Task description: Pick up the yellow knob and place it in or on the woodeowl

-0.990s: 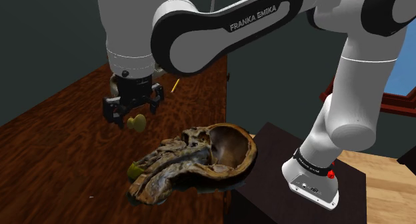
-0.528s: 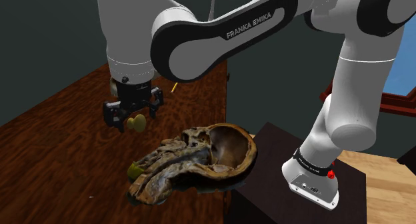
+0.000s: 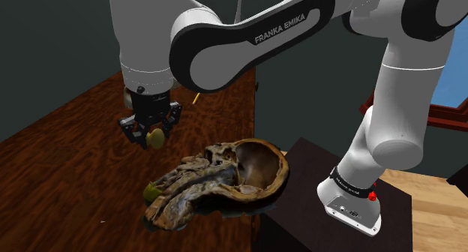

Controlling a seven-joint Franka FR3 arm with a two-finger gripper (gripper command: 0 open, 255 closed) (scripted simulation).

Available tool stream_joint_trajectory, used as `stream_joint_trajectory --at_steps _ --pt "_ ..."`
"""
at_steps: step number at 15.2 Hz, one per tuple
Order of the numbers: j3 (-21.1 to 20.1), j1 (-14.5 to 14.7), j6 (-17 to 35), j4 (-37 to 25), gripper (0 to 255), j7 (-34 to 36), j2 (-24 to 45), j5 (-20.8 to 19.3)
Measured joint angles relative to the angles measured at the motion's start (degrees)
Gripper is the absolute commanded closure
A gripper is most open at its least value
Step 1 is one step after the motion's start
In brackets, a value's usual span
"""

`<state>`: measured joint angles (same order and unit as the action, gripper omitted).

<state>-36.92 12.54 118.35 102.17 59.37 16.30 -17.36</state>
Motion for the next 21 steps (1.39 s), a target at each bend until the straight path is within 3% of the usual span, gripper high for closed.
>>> stream_joint_trajectory --at_steps 7,21 --pt "-0.2 -0.1 -1.3 -0.9 255 -0.5 -0.5 0.5" --pt "-1.0 0.1 -11.2 -9.6 255 -2.5 -2.2 2.5"
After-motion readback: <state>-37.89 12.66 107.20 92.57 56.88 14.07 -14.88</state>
